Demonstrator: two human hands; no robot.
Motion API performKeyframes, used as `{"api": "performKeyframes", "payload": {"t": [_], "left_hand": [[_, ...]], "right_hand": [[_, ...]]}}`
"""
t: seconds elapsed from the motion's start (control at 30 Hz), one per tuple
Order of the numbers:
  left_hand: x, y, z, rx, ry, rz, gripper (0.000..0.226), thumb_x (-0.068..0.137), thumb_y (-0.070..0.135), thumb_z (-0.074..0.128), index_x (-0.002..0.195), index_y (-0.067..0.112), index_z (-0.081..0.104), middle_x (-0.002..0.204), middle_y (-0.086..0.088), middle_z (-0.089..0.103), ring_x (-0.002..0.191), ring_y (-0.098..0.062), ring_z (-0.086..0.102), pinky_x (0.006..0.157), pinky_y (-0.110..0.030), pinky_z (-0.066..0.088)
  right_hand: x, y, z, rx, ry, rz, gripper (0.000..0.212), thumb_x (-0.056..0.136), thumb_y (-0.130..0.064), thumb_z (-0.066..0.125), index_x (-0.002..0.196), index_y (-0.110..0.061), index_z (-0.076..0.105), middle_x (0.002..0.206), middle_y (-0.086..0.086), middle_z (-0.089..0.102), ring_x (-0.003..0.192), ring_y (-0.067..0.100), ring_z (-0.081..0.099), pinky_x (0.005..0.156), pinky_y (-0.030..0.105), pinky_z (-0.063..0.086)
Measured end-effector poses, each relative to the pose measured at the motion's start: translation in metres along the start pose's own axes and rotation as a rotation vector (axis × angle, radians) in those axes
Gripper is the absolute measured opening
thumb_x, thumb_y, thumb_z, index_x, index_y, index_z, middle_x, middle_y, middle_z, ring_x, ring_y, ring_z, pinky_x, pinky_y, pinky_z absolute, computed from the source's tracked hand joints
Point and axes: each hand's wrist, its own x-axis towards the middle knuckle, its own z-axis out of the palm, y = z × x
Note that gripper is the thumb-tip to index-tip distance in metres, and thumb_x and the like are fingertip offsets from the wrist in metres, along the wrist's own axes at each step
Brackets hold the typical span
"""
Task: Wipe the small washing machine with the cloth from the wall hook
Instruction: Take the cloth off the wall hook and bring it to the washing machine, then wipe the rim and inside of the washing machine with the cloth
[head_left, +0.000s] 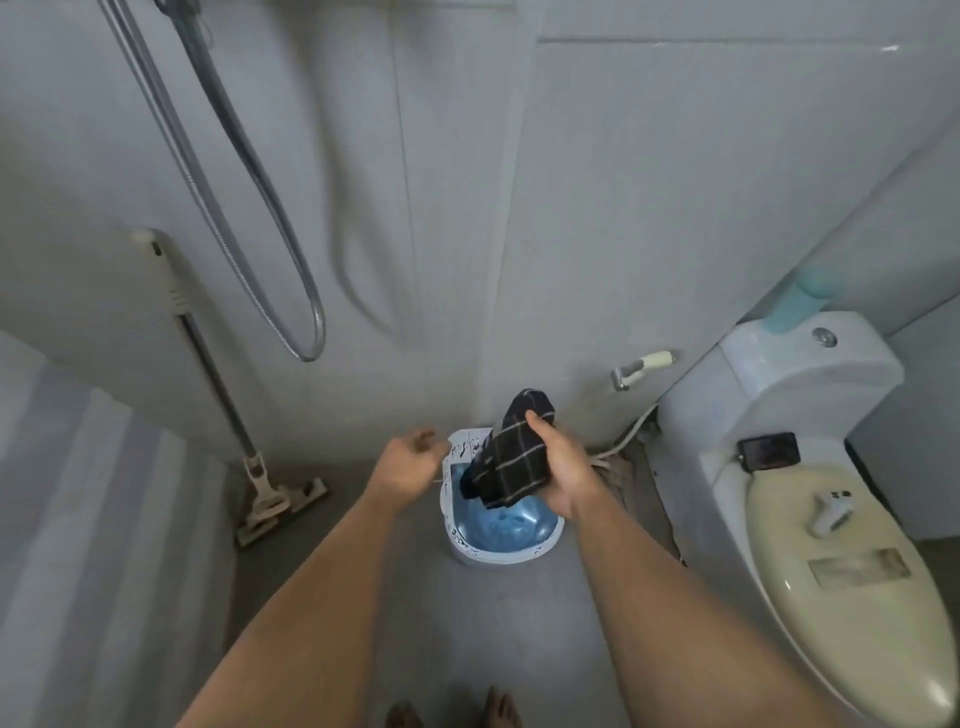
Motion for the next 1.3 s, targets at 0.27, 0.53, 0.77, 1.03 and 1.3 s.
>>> {"api": "performKeyframes", "payload": {"t": [0.27, 0.53, 0.77, 1.03, 1.3], "left_hand": [[0.107, -0.209, 0.077, 0.402, -0.164, 0.124, 0.108, 0.088, 0.06, 0.075, 0.169, 0.024, 0.013, 0.176, -0.003, 0.015, 0.162, -0.019, 0.017, 0.127, -0.033, 0.02], [0.21, -0.325, 0.133, 0.32, -0.171, 0.367, 0.16, 0.053, 0.079, 0.089, 0.167, 0.031, -0.013, 0.17, 0.021, -0.023, 0.158, 0.0, -0.014, 0.129, -0.027, 0.005], [0.241, -0.367, 0.146, 0.3, -0.143, 0.454, 0.175, 0.036, 0.09, 0.086, 0.166, 0.032, -0.015, 0.17, 0.024, -0.02, 0.16, -0.003, -0.011, 0.133, -0.039, 0.01], [0.241, -0.361, 0.142, 0.42, -0.17, 0.587, 0.163, 0.042, 0.086, 0.087, 0.166, 0.041, -0.009, 0.17, 0.027, -0.012, 0.158, 0.002, -0.001, 0.131, -0.033, 0.015], [0.25, -0.358, 0.138, 0.454, -0.152, 0.652, 0.151, 0.05, 0.084, 0.086, 0.168, 0.037, 0.006, 0.174, 0.023, 0.003, 0.16, -0.001, 0.009, 0.132, -0.036, 0.02]], "right_hand": [[0.162, 0.084, -0.058, -0.027, 0.012, 0.009, 0.034, 0.091, -0.016, 0.066, 0.123, -0.006, 0.065, 0.113, 0.019, 0.074, 0.103, 0.034, 0.072, 0.085, 0.046, 0.059], [0.274, 0.115, -0.051, -0.834, 0.27, -0.573, 0.055, 0.074, -0.012, 0.08, 0.126, -0.015, 0.062, 0.11, 0.003, 0.07, 0.095, 0.021, 0.068, 0.09, 0.033, 0.056], [0.316, 0.145, -0.041, -1.549, 0.371, -0.879, 0.058, 0.084, -0.016, 0.068, 0.139, -0.024, 0.054, 0.123, 0.013, 0.055, 0.111, 0.035, 0.056, 0.086, 0.041, 0.051], [0.328, 0.174, -0.05, -1.834, 0.416, -0.917, 0.061, 0.085, -0.011, 0.06, 0.143, -0.028, 0.047, 0.124, 0.01, 0.047, 0.114, 0.033, 0.045, 0.089, 0.05, 0.047], [0.33, 0.182, -0.054, -1.807, 0.356, -0.932, 0.051, 0.095, -0.047, 0.055, 0.143, -0.031, 0.047, 0.13, 0.009, 0.044, 0.122, 0.032, 0.039, 0.095, 0.054, 0.043]]}}
